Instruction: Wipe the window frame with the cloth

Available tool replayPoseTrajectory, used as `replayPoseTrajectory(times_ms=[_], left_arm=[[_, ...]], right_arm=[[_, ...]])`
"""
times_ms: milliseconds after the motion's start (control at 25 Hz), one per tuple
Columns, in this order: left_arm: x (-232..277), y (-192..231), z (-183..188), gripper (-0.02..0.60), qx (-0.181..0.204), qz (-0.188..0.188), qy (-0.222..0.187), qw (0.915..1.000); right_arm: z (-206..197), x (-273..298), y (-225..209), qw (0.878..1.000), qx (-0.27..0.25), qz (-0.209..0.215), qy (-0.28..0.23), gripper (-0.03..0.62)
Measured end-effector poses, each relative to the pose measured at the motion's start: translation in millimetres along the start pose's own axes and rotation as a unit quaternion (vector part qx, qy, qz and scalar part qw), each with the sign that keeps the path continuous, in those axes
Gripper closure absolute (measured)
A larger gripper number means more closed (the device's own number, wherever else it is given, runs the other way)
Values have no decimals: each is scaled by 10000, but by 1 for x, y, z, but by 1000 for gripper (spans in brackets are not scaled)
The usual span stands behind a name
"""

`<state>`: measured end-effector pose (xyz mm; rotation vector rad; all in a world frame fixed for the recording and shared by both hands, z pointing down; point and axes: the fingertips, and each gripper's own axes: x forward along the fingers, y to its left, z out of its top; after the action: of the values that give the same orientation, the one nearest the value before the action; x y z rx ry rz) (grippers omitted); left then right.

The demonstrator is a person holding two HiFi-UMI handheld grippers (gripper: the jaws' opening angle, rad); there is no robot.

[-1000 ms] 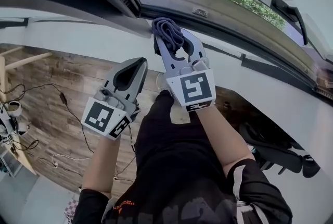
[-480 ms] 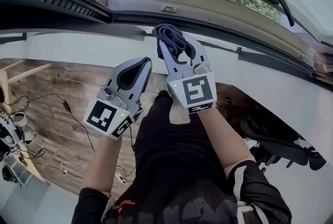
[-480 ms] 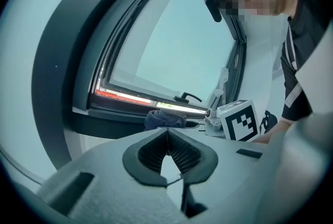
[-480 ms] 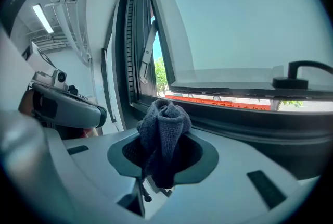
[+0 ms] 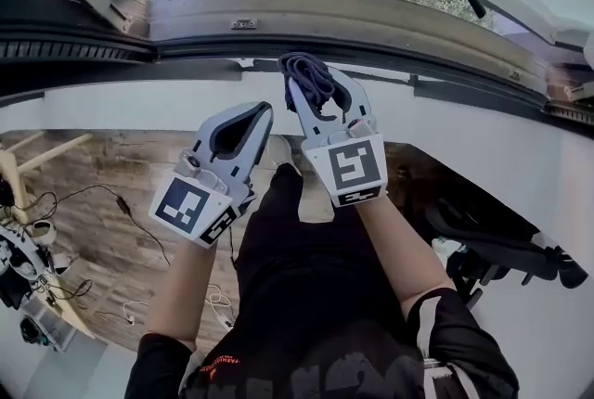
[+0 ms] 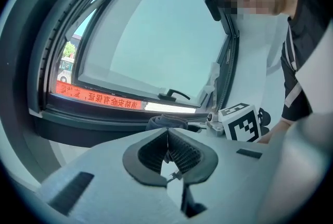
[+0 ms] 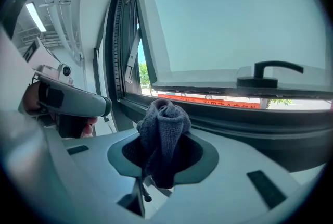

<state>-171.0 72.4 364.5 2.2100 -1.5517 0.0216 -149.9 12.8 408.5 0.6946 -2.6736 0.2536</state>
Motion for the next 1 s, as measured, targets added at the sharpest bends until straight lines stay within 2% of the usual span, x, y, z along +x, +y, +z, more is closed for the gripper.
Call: replayPoseTrajectory(times_ms=[1000], left_arm=[[114, -123, -1, 560, 396, -1053, 401, 9928]], right_arm=[[-30, -120, -146, 9923, 417, -1165, -52, 488]])
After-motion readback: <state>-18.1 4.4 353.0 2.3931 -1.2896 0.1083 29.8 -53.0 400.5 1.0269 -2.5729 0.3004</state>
